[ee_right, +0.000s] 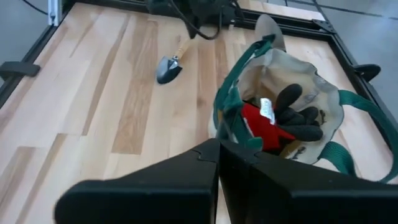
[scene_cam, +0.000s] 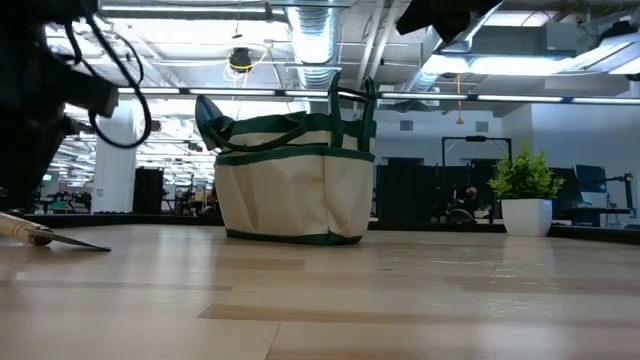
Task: Pick & Place Garden tools in Gardening bag
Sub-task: Put the brown trowel into the brown gardening bag
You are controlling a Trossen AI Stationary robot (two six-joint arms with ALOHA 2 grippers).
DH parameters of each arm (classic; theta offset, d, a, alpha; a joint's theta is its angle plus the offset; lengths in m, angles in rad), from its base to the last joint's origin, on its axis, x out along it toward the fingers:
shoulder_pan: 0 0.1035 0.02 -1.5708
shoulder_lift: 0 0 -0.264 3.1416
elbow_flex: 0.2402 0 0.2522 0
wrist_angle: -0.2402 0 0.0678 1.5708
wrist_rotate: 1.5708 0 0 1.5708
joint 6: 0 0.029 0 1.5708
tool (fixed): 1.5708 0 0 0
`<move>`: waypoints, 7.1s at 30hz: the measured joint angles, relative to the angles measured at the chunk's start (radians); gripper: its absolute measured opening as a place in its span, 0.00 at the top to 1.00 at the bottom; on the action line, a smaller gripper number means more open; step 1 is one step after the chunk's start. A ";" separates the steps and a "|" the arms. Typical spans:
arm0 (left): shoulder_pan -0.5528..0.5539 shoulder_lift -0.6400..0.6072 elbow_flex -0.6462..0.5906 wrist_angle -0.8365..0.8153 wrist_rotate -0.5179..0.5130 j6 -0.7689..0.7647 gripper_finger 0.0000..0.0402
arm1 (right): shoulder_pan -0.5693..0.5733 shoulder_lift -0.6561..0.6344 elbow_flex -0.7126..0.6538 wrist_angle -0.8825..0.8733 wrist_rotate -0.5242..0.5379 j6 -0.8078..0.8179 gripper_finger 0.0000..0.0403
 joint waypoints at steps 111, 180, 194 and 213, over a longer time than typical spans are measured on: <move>0.045 -0.067 -0.132 0.969 0.024 0.240 1.00 | 0.067 0.027 0.003 0.015 -0.052 0.025 1.00; 0.086 0.236 0.240 0.525 -0.074 -0.088 1.00 | 0.240 0.178 0.001 0.020 0.033 -0.160 1.00; 0.040 0.462 0.443 0.269 -0.087 -0.146 1.00 | 0.227 0.178 0.001 0.017 0.034 -0.144 1.00; 0.064 0.461 0.459 0.249 -0.070 -0.140 1.00 | 0.227 0.179 0.001 0.017 0.033 -0.131 1.00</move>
